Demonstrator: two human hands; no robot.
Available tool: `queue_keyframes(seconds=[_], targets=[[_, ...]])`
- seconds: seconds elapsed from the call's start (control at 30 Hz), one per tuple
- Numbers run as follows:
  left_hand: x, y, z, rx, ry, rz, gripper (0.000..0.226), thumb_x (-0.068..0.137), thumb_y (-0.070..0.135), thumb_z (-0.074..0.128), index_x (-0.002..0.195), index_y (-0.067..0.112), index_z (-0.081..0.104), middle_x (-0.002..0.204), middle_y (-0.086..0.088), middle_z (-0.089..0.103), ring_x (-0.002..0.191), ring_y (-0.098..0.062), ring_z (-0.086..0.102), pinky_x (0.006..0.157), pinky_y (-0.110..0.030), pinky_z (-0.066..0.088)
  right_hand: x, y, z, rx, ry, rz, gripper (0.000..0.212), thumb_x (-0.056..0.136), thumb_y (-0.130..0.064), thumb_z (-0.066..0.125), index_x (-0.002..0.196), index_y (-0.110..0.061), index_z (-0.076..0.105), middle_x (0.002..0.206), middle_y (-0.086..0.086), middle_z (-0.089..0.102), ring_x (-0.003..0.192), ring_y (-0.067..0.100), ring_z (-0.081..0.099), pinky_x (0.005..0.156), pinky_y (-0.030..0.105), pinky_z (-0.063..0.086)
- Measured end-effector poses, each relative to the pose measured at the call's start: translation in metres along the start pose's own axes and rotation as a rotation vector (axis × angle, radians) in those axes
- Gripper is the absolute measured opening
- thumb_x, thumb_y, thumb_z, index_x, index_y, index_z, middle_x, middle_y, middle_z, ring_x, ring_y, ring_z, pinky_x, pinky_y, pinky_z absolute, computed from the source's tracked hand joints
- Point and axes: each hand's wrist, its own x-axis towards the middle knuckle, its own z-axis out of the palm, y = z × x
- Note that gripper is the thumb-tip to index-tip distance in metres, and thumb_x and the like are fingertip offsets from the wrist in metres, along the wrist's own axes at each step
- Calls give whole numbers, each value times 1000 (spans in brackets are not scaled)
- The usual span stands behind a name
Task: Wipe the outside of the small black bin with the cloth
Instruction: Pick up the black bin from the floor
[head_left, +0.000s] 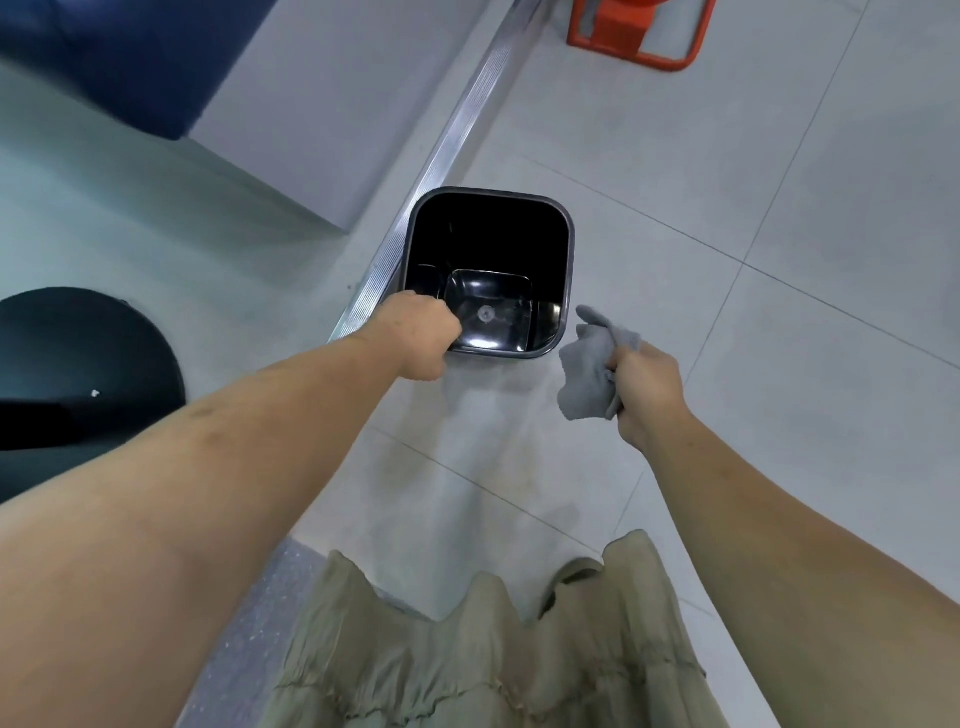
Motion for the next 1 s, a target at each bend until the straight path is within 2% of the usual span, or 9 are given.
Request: queue_keyframes(seconds=[0.07, 0.2, 0.23, 0.33, 0.53, 0.7, 0.83, 0.93, 1.0], targets=[[-1, -3, 0, 12, -24, 18, 21, 85, 23, 58, 103, 18, 67, 99, -1, 69, 88, -27, 66, 73, -36, 50, 2, 0, -1, -17, 37, 44, 45, 86, 8, 39, 102, -13, 76, 71, 1, 65, 57, 19, 53, 51, 25, 38], [-2, -8, 6, 216, 2, 49, 28, 93, 4, 54, 114, 15, 68, 104, -3, 71, 91, -30, 70, 65, -35, 44, -12, -12, -2, 91, 34, 91, 42, 84, 15, 25, 75, -8, 59, 41, -3, 53, 32, 10, 37, 42, 16, 22], [-3, -8, 5, 259, 21, 60, 27, 94, 2, 54, 114, 14, 67, 105, -3, 72, 93, -30, 72, 65, -35, 45, -11, -13, -2, 125, 10, 96, 42, 85, 11, 25, 77, -4, 63, 47, 3, 59, 32, 10, 38, 41, 15, 22], [-5, -10, -5, 233, 64, 38, 20, 100, 10, 51, 114, 13, 64, 106, -5, 73, 97, -32, 72, 67, -36, 43, -6, -18, -6, 219, -169, 118, 54, 87, -14, 31, 115, -4, 76, 99, 22, 73, 47, 14, 42, 38, 14, 22], [-35, -32, -44, -394, 128, -138, 12, 103, 23, 57, 107, 11, 59, 101, -12, 68, 88, -36, 63, 71, -40, 47, -30, -42, -13, 48, -111, 55, 42, 103, -29, 42, 110, -17, 81, 108, 13, 79, 60, 17, 52, 38, 23, 24], [-91, -40, -66, -696, 120, -244, 12, 106, 21, 56, 101, 10, 58, 97, -11, 67, 85, -31, 62, 69, -35, 41, -88, -86, -9, 166, -138, 9, 35, 92, -17, 54, 113, 0, 74, 115, 11, 78, 88, 27, 71, 49, 25, 24], [-152, -31, -98, -912, 127, -312, 9, 110, 22, 51, 110, 14, 55, 101, -8, 65, 84, -23, 60, 65, -35, 42, -139, -128, -1, 259, -136, -27, 16, 87, -20, 57, 87, -13, 72, 103, 12, 77, 80, 27, 64, 52, 27, 29], [-199, -22, -131, -1095, 191, -375, 12, 111, 29, 50, 116, 19, 53, 101, -4, 66, 91, -24, 63, 74, -38, 48, -180, -158, -3, 278, -118, -32, 29, 75, -30, 60, 97, -11, 65, 99, 14, 71, 79, 29, 63, 54, 28, 31], [-230, -14, -152, -1182, 228, -414, 14, 111, 33, 48, 118, 21, 52, 100, -2, 68, 92, -22, 65, 77, -39, 50, -210, -178, -5, 330, -165, -55, 22, 86, -26, 55, 98, -11, 65, 108, 7, 76, 81, 27, 67, 56, 29, 31]])
